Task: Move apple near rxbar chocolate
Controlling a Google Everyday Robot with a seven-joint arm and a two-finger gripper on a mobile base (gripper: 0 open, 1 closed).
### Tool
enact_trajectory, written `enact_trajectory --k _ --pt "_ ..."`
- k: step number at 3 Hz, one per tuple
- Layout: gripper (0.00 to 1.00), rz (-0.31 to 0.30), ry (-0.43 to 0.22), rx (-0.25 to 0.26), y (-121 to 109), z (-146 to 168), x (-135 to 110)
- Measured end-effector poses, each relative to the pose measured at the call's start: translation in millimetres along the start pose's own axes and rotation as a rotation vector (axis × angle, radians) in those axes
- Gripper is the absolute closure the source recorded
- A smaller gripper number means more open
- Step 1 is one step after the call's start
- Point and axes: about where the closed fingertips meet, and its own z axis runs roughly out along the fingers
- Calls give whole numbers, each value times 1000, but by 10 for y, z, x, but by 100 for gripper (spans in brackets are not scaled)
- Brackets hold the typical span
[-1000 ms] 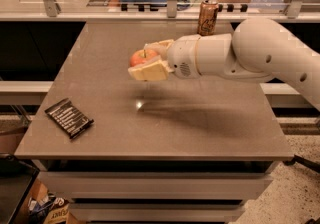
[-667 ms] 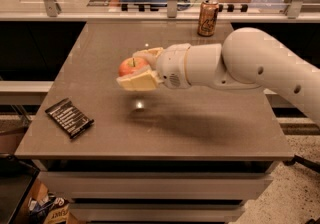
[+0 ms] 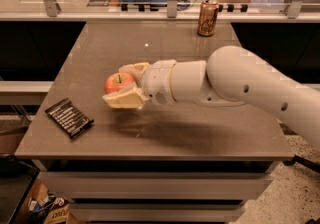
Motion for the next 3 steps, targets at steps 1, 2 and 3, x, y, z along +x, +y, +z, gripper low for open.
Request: enact_trajectory --k 1,2,3 --pt "100 -17 25 11 69 98 122" --pt "100 -29 30 22 131 214 280" --pt "100 -24 27 22 125 241 315"
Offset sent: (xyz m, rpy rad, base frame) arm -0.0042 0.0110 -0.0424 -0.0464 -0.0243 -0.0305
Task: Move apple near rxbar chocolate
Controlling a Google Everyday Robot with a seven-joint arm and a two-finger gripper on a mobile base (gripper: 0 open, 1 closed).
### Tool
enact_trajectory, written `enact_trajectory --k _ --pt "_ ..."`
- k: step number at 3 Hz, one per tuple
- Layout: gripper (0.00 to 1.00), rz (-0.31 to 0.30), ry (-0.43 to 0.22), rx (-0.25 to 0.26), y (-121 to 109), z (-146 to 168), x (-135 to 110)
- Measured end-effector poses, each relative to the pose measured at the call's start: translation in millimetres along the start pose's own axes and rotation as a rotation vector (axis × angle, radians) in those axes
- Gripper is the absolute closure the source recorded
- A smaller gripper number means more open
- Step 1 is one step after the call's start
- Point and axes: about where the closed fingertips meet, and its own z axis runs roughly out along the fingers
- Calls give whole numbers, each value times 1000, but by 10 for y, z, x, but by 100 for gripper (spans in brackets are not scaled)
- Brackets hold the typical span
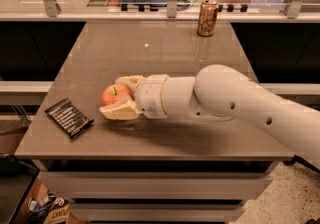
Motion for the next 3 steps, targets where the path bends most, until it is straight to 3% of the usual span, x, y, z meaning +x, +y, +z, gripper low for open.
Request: enact_trajectory --k 1,3 --pt "82 -3 0 -3 14 10 -12" --pt "35 -8 0 -8 43 30 -35"
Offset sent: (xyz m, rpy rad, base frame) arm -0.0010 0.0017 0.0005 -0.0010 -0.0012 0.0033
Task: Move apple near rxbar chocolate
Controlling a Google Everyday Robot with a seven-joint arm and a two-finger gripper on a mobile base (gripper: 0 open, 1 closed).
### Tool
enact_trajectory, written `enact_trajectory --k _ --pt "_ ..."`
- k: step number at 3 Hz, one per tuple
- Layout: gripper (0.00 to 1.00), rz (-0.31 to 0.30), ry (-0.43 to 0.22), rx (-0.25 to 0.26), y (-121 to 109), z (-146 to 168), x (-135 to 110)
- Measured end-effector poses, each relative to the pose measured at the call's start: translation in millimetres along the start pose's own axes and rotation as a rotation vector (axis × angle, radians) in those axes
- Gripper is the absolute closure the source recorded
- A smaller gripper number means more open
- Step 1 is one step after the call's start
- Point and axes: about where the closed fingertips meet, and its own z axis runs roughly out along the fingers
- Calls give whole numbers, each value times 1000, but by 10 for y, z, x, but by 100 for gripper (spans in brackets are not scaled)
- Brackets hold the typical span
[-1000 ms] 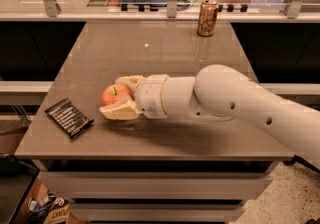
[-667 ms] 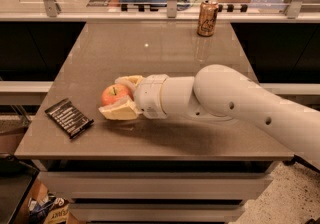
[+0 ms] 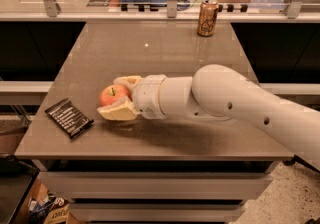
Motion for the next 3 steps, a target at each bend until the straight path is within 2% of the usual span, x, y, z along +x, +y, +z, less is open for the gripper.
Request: enact_trajectory --k 1,2,3 --pt "13 -2 0 -2 13 9 -11" --pt "0 -5 0 -5 26 18 -22" --pt "0 -5 0 -5 27 19 -22"
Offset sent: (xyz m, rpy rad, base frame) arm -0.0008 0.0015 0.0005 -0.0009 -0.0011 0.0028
